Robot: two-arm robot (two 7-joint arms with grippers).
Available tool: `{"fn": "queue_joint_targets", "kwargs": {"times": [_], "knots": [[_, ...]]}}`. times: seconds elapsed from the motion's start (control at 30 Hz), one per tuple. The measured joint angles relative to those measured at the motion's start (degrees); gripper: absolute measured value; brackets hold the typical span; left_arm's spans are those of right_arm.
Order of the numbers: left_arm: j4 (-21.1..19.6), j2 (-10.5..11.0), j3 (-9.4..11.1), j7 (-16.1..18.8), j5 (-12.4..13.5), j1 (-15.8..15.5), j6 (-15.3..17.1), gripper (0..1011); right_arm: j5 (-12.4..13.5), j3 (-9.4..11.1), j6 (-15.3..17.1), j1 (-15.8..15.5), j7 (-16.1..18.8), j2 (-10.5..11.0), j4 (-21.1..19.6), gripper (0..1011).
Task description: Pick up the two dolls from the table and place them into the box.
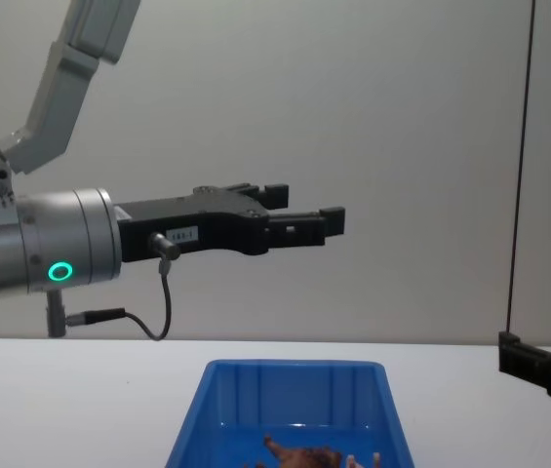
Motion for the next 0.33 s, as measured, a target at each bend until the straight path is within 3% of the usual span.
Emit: {"fn": "queue_joint_targets", "kwargs": {"times": [0.07,0.33], "knots": [[0.0,0.0,0.0,0.0,0.0,0.0,0.0,1000,0.0,0.0,0.0,0.0,0.0,0.0,0.0,1001],[0.0,0.0,0.0,0.0,0.0,0.0,0.0,1002,0.0,0.0,0.0,0.0,0.0,0.0,0.0,1001]]}}
